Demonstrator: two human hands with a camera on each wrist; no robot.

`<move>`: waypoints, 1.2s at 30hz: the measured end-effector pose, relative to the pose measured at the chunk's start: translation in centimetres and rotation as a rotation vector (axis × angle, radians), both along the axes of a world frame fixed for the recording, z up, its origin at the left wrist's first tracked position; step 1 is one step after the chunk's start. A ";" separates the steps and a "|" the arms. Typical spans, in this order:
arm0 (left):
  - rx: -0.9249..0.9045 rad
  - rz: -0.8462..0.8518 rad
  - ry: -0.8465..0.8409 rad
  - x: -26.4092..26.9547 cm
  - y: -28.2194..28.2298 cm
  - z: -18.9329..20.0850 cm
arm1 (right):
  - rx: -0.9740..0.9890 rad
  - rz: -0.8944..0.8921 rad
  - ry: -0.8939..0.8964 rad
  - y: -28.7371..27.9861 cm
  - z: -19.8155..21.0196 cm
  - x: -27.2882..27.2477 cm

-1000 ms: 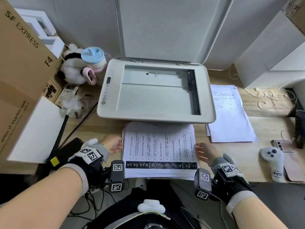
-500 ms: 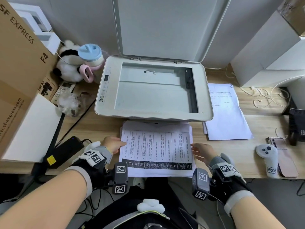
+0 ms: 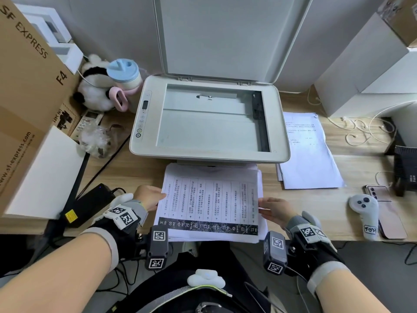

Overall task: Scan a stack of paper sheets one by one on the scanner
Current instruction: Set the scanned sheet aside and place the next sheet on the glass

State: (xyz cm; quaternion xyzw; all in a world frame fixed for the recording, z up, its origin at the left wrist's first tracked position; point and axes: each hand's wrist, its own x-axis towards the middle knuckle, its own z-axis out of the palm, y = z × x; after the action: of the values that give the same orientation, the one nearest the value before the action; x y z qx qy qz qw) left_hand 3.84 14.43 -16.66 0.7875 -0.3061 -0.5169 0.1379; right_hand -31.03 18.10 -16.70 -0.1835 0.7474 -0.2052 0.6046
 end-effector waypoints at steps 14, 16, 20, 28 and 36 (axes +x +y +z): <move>-0.070 -0.191 0.497 1.8 -1.2 4.8 | -0.087 0.021 -0.123 0.7 1.7 -0.7; -0.108 -0.204 0.581 1.9 -2.3 6.3 | -0.138 -0.005 -0.174 0.3 2.8 -1.3; -0.250 -0.139 0.616 1.5 -5.5 9.2 | -0.247 -0.018 -0.305 -1.2 6.5 -2.4; -0.445 0.027 0.465 1.2 -11.3 12.3 | -0.442 0.062 -0.137 -7.1 11.8 -2.4; -0.351 -0.027 0.085 1.0 -14.7 10.6 | -0.464 0.010 0.131 -13.1 11.5 -0.8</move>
State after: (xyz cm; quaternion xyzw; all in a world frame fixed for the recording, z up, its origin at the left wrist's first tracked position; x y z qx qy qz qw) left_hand 4.86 -0.29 -6.02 0.7245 -0.3960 -0.4904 0.2790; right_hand -31.87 4.99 -5.22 -0.3341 0.7169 -0.3561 0.4975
